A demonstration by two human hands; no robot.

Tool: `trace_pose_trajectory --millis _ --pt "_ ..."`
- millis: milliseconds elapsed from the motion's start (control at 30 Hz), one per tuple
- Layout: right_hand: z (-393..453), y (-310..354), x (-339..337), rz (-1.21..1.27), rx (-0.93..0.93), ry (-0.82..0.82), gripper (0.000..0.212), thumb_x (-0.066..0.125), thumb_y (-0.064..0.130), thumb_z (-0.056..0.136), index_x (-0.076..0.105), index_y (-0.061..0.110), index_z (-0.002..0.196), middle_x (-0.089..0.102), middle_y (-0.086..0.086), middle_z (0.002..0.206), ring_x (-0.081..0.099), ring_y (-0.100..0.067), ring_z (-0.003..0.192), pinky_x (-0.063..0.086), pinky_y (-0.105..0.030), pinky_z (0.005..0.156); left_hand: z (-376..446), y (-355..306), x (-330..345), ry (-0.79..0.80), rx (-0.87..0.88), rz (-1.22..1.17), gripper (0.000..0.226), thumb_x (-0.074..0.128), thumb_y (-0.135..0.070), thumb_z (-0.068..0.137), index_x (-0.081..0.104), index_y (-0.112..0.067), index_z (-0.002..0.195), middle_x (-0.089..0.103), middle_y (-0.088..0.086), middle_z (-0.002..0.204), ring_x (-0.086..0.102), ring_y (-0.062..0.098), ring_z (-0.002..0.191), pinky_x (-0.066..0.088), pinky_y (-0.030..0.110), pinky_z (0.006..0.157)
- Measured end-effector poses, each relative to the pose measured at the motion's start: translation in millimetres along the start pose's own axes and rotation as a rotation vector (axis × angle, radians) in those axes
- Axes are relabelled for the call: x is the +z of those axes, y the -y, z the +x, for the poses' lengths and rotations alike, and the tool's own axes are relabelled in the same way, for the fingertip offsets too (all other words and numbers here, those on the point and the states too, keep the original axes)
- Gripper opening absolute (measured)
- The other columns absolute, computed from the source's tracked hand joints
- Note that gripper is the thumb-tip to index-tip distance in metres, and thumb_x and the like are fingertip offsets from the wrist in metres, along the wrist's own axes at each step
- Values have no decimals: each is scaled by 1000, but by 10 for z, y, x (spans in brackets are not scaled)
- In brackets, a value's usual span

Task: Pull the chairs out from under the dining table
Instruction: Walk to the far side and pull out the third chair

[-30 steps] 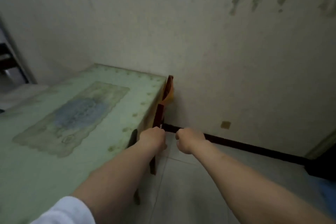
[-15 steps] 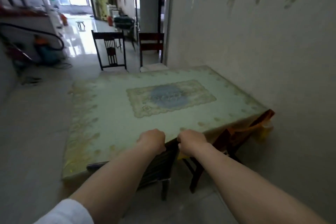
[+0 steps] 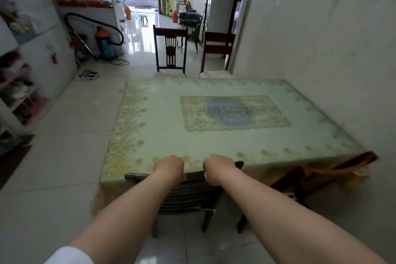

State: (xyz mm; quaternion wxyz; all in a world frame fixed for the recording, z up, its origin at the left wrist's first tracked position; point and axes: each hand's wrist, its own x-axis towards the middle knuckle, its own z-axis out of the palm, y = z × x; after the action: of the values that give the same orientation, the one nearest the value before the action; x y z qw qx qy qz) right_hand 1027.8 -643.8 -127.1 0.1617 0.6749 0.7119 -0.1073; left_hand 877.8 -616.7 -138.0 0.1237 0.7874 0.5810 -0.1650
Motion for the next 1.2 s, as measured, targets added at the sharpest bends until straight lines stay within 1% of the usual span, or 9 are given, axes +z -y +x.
trace_pose_trajectory --millis 233,400,467,567,700,767,867,1000,1200 --pt "390 143 125 -28 -25 15 26 53 12 85 66 15 107 64 -7 107 62 -29 96 43 -31 68 284 206 158 37 -17 -42 31 58 -39 91 61 -13 108 62 4 106 60 25 94 46 32 69" --pt "584 96 265 28 -50 103 15 48 16 89 61 14 95 63 -7 99 58 -28 82 44 -31 64 496 344 211 176 34 -108 49 61 -49 88 61 -11 120 64 4 118 62 25 104 53 37 83" --pt "622 86 308 80 -70 143 25 45 24 91 65 14 104 65 -8 107 59 -29 88 46 -32 68 531 400 222 221 54 -109 53 59 -55 86 65 -10 113 67 4 111 63 23 99 53 35 81" --pt "699 93 342 122 -110 201 46 38 45 93 66 16 116 64 -10 115 60 -30 100 48 -36 78 567 452 269 243 59 -144 55 59 -65 81 66 -11 83 64 0 79 59 19 71 47 30 65" --pt "745 80 358 65 -158 261 58 49 65 83 65 19 114 66 -6 109 61 -28 98 50 -36 78 533 373 352 244 42 -43 47 72 -53 75 69 -15 102 67 -1 93 63 20 80 54 31 69" --pt "735 75 391 9 -194 258 47 60 52 83 61 20 117 65 -4 113 61 -27 98 51 -37 80 496 312 411 208 27 5 31 70 -28 82 66 -14 109 61 1 94 60 23 81 50 33 66" --pt "716 42 480 -23 -206 217 35 60 23 87 56 20 121 63 -5 117 60 -28 103 50 -35 77 475 278 528 152 -17 26 25 55 -3 86 64 -11 108 62 5 101 62 27 90 47 35 67" --pt "745 -64 547 -34 -171 183 39 56 4 88 57 18 124 62 -8 118 59 -30 105 49 -36 79 490 285 602 107 -52 22 27 52 2 86 64 -9 107 64 8 106 64 29 94 47 35 70" --pt "826 -69 614 -81 -170 134 33 57 -3 87 64 11 116 65 -10 113 63 -30 100 52 -37 81 528 276 636 76 -71 8 27 50 4 86 66 -7 105 65 10 105 64 30 95 50 36 74"
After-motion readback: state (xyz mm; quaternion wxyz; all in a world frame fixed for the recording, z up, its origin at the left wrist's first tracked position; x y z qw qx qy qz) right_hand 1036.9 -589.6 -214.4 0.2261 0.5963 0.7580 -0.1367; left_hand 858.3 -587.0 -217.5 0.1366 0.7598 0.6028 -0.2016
